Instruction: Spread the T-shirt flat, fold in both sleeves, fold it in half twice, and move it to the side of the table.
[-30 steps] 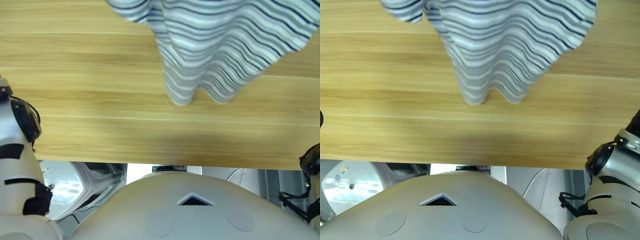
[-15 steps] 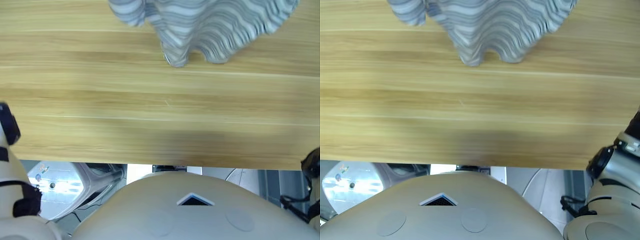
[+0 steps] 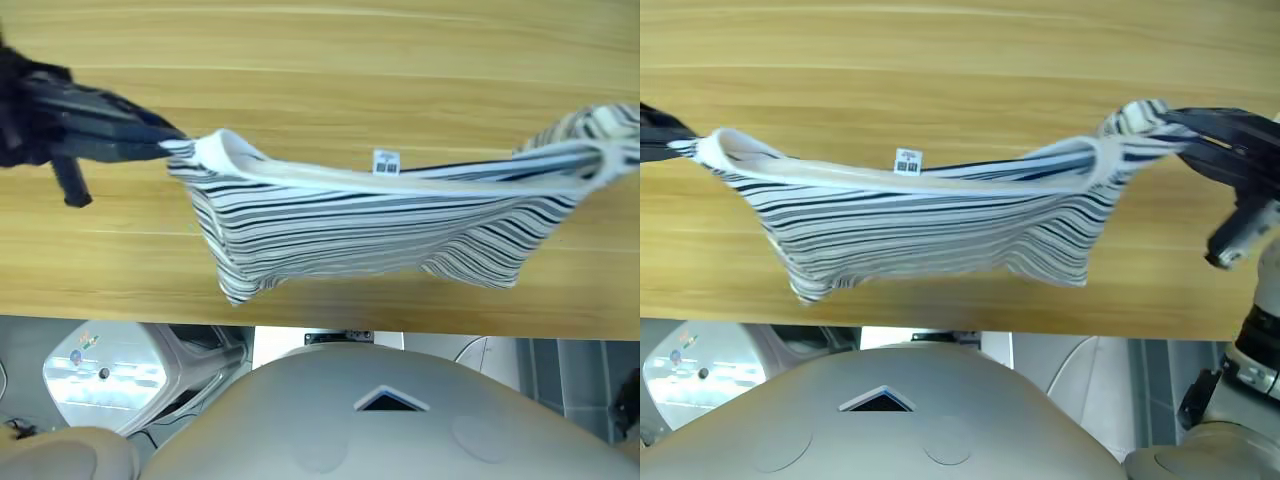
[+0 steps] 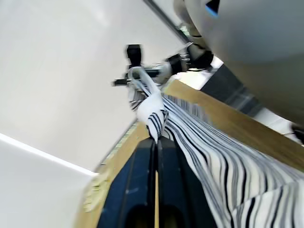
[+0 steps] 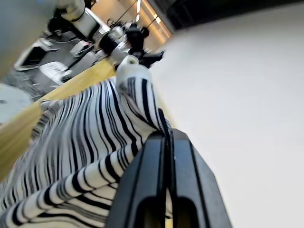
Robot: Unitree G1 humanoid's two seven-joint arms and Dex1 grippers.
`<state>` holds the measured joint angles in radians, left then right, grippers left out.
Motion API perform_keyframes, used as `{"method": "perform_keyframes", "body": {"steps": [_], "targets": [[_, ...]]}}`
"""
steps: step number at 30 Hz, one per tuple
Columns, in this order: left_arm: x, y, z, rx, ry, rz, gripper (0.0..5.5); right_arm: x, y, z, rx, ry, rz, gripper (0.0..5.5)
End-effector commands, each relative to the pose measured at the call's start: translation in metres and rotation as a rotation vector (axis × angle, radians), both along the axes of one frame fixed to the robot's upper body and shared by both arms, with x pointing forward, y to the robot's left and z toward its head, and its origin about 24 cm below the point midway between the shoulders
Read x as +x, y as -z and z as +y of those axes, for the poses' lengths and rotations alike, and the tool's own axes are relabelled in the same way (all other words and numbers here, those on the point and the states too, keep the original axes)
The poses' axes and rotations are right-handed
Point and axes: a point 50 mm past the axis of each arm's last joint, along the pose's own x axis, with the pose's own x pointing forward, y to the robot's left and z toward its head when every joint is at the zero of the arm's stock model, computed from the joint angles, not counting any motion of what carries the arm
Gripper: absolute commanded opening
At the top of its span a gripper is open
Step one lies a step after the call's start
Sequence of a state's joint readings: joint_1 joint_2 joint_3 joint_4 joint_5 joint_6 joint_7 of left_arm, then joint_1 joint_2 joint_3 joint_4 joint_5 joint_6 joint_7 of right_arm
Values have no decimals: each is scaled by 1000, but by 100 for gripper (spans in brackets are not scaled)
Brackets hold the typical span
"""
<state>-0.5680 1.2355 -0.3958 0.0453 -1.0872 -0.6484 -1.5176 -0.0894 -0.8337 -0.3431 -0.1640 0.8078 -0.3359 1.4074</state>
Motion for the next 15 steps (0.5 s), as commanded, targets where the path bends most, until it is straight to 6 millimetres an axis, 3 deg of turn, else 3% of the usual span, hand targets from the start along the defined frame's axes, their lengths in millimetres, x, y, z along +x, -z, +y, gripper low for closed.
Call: {"method": "perform_keyframes", "body": {"steps": [1, 2, 3, 4, 5, 6, 7, 8, 9, 10, 11, 12, 13, 14, 15], "targets": [[80, -3, -22, 249, -185, 97, 0, 79, -8, 4, -202, 254, 52, 1], [99, -10, -28, 285, -262, 111, 0, 101, -18, 5, -216, 356, 34, 1], [124, -33, -38, 242, -455, 87, 0, 141, -48, 5, -147, 607, -17, 1], [148, -73, -53, 92, -754, -19, 0, 171, -92, 5, -42, 892, -114, 1], [156, -133, -58, -176, -1065, -196, 0, 179, -150, 0, 167, 1167, -226, 1], [150, -180, -56, -397, -1275, -342, 0, 173, -191, -4, 310, 1347, -328, 1], [128, -229, -47, -680, -1400, -446, 0, 154, -233, -11, 497, 1450, -436, 1], [97, -273, -38, -979, -1385, -466, 0, 127, -271, -15, 657, 1480, -585, 1], [76, -297, -32, -1160, -1343, -457, 0, 107, -293, -18, 748, 1483, -687, 1], [48, -321, -34, -1295, -1236, -567, 0, 90, -309, -15, 802, 1401, -770, 1], [35, -329, -40, -1314, -1161, -675, 0, 84, -313, -10, 776, 1328, -831, 1], [34, -326, -49, -1261, -1103, -775, 0, 86, -307, -6, 711, 1265, -851, 1], [57, -298, -59, -1057, -1064, -862, 0, 103, -280, -5, 551, 1216, -843, 1], [91, -250, -64, -839, -1002, -799, 0, 123, -238, -7, 354, 1172, -798, 1], [118, -188, -66, -587, -913, -732, 0, 142, -186, -11, 149, 1112, -674, 1]]}}
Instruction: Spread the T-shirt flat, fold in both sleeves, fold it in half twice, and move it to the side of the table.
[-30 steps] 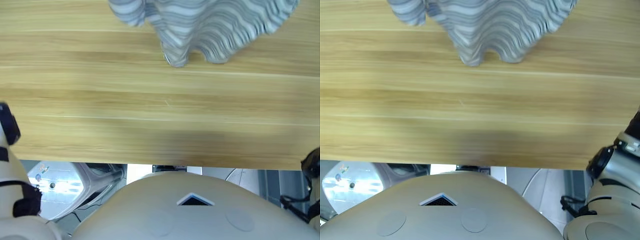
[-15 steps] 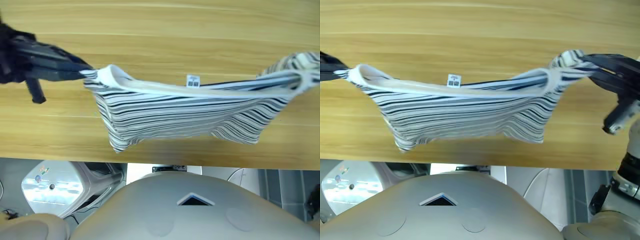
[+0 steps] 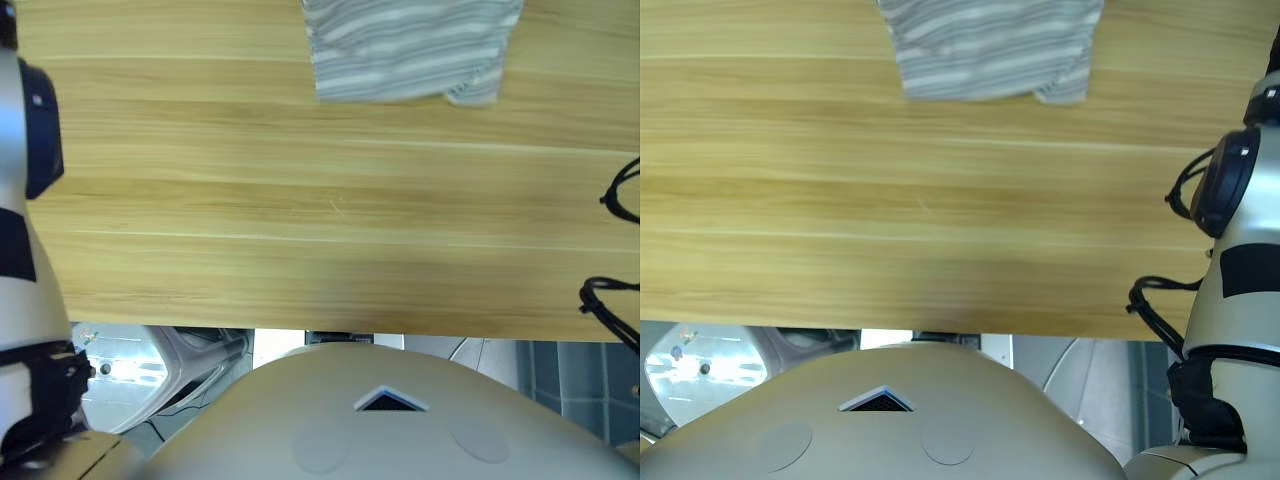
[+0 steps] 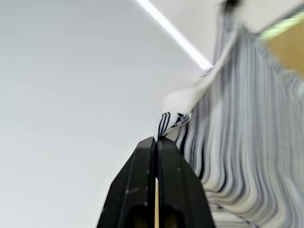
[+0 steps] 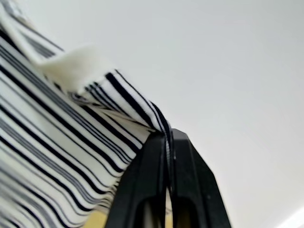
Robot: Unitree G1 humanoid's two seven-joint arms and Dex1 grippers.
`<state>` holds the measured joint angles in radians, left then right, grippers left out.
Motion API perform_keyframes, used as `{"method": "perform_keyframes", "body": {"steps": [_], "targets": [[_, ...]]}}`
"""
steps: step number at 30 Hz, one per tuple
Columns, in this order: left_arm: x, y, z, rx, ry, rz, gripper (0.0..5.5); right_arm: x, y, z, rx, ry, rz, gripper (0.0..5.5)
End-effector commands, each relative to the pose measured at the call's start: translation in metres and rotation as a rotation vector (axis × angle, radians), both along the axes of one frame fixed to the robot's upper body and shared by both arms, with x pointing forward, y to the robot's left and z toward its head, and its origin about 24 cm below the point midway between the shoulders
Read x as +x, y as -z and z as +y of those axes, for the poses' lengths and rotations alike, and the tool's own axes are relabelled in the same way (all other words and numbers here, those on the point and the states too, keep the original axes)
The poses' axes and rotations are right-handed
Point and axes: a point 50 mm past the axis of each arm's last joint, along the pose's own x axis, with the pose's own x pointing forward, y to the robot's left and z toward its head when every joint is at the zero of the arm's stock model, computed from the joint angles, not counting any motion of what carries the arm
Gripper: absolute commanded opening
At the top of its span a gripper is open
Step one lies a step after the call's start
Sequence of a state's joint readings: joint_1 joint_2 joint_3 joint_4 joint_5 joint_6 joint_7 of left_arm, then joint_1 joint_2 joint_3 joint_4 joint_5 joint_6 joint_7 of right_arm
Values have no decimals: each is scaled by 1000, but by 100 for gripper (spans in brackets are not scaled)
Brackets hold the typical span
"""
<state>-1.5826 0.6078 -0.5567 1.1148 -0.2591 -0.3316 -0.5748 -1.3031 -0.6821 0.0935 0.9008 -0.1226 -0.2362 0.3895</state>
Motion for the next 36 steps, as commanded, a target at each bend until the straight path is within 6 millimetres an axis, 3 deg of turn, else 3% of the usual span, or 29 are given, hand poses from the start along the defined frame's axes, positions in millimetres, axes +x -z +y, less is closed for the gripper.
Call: {"method": "perform_keyframes", "body": {"steps": [1, 2, 3, 4, 5, 6, 7, 9, 11, 15, 19, 25, 28, 32, 36], "targets": [[-17, 14, 11, 141, 123, -255, 0, -33, 2, -42, -313, 48, -141, 1], [-14, 84, 15, 301, 216, -82, 0, -32, 58, -41, -397, -54, 47, 1], [-25, 150, 21, 411, 329, 93, 0, -42, 113, -34, -487, -196, 225, 1], [-48, 206, 22, 512, 472, 219, 0, -62, 166, -25, -576, -355, 397, 1], [-76, 245, 18, 520, 608, 326, 0, -87, 206, -14, -634, -510, 531, 1], [-99, 267, 12, 505, 720, 387, 0, -111, 230, -4, -666, -637, 618, 1], [-119, 280, 4, 466, 808, 444, 0, -133, 240, 6, -690, -753, 671, 1], [-145, 290, -5, 450, 920, 500, 0, -159, 240, 24, -690, -915, 702, 1], [-161, 286, -8, 453, 987, 526, 0, -177, 229, 34, -675, -1017, 698, 1], [-159, 267, -8, 472, 982, 511, 0, -187, 221, 32, -664, -1057, 739, 1], [-160, 270, 6, 601, 945, 580, 0, -201, 231, 31, -707, -1080, 830, 1], [-170, 297, 27, 837, 921, 716, 0, -214, 270, 23, -841, -1025, 992, 1], [-188, 311, 35, 914, 968, 799, 0, -223, 283, 20, -860, -1040, 1056, 1], [-209, 314, 46, 977, 1032, 926, 0, -236, 294, 13, -901, -1058, 1154, 1], [-218, 311, 43, 969, 1054, 961, 60, -243, 299, 11, -915, -1046, 1202, 0]]}}
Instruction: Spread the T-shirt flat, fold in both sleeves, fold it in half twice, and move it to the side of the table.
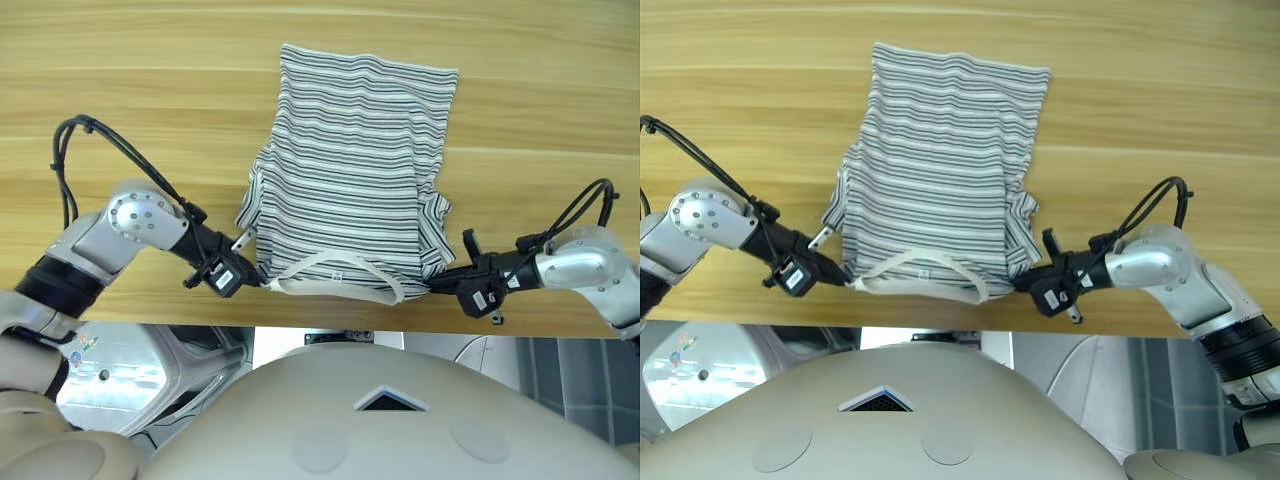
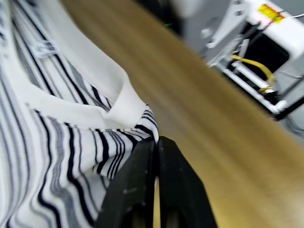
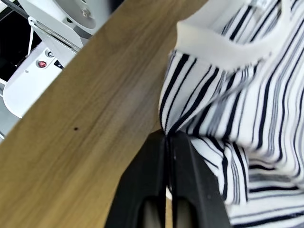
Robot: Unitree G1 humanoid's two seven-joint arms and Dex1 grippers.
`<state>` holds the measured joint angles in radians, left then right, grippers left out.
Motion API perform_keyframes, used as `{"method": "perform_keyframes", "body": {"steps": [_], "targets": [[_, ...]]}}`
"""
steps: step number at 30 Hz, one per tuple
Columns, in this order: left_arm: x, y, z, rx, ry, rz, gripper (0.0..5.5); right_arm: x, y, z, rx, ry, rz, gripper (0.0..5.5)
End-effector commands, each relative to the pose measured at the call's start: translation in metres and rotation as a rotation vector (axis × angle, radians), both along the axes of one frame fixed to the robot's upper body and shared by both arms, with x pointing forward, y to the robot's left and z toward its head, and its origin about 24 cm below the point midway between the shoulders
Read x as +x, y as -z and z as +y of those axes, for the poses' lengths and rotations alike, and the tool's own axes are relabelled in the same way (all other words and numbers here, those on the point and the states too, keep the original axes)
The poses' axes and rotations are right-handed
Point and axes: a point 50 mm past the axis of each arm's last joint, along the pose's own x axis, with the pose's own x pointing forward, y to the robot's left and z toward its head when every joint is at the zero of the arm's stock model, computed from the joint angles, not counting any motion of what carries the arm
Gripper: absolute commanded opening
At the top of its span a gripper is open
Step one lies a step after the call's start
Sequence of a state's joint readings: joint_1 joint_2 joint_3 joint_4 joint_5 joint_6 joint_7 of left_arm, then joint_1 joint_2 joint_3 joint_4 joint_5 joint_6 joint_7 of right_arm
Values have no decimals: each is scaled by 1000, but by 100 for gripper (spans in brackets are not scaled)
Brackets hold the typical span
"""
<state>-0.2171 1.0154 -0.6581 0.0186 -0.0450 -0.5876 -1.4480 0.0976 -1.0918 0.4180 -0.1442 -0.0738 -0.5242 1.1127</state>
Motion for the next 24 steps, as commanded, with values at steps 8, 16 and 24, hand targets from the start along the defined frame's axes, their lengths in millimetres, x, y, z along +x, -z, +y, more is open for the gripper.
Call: {"method": "perform_keyframes", "body": {"steps": [8, 16, 24], "targets": [[29, -45, -20, -266, -190, -118, 194, 3, -12, -11, -13, 135, -15, 94], [53, -85, 4, -410, -316, -305, 255, 12, -78, -28, 184, 184, -180, 143], [58, -31, 19, -157, -254, -349, 132, 20, -71, -11, 187, 156, -228, 4]]}}
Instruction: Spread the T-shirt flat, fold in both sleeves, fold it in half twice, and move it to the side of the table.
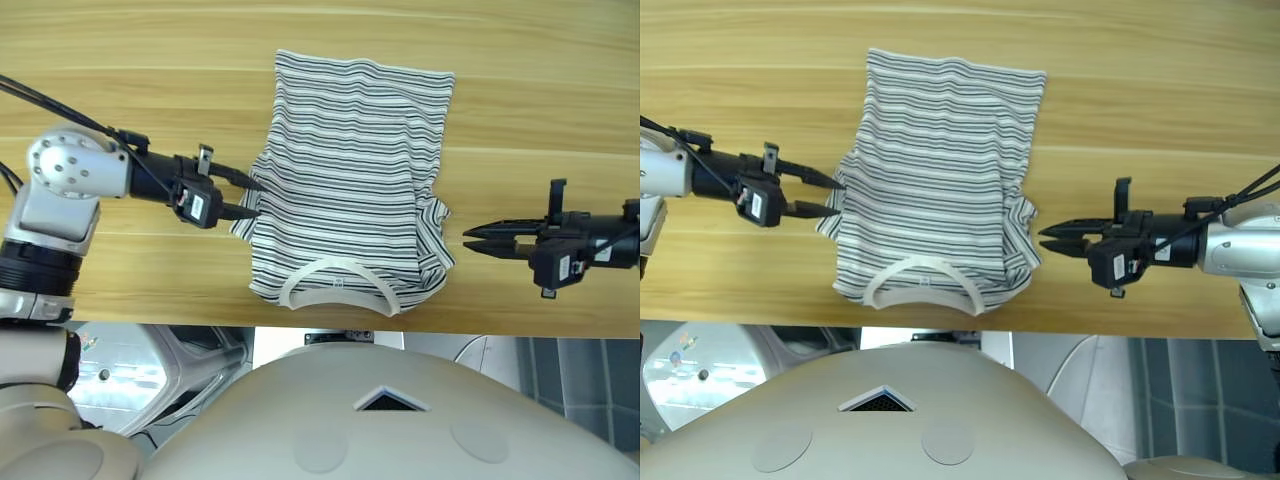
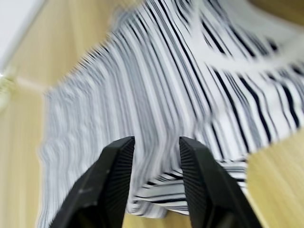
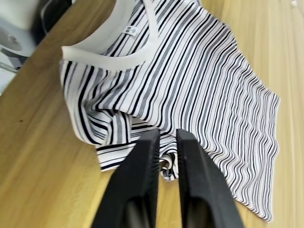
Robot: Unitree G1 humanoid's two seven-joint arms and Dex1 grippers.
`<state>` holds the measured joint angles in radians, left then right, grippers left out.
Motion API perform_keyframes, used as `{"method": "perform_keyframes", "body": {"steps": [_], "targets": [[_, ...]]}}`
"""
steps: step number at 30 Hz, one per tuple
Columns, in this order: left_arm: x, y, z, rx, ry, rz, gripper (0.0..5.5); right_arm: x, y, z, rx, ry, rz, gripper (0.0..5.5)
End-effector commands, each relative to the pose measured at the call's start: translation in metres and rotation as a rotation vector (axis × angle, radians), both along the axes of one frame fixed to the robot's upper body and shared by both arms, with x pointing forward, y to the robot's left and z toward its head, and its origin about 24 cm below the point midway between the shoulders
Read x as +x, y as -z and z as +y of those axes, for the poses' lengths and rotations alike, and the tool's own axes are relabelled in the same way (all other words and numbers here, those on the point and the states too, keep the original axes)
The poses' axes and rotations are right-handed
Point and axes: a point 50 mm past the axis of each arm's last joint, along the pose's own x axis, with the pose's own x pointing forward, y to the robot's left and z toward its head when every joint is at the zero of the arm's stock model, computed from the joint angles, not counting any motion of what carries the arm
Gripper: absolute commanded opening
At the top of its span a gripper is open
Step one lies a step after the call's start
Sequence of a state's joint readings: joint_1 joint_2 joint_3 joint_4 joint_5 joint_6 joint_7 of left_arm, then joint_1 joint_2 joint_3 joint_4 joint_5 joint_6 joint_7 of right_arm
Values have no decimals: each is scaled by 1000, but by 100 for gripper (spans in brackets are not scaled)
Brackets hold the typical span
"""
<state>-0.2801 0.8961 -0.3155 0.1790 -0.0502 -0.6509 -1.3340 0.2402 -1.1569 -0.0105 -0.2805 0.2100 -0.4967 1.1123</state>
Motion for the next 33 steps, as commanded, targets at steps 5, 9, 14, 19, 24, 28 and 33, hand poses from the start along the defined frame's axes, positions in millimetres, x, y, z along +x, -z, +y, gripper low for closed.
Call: {"method": "perform_keyframes", "body": {"steps": [5, 9, 14, 19, 24, 28, 33], "targets": [[-5, 30, -1, 102, 68, 26, 39, 3, 13, 22, -17, -48, -7, 0], [-3, 34, -1, 110, 72, 9, 1, 2, 29, 27, -54, -63, 32, 0], [-2, 36, 1, 125, 70, -15, 1, 5, 59, 25, -141, -39, 82, 0], [1, 28, 1, 89, 59, -52, 1, 13, 87, 19, -214, 15, 106, 0], [-1, 24, 7, 109, 56, -58, 1, 16, 102, 9, -266, 58, 123, 0], [-1, 20, 12, 117, 40, -65, 1, 19, 99, -6, -286, 112, 117, 0], [-2, 16, 14, 104, 29, -66, 1, 19, 96, -15, -287, 138, 112, 0]]}}
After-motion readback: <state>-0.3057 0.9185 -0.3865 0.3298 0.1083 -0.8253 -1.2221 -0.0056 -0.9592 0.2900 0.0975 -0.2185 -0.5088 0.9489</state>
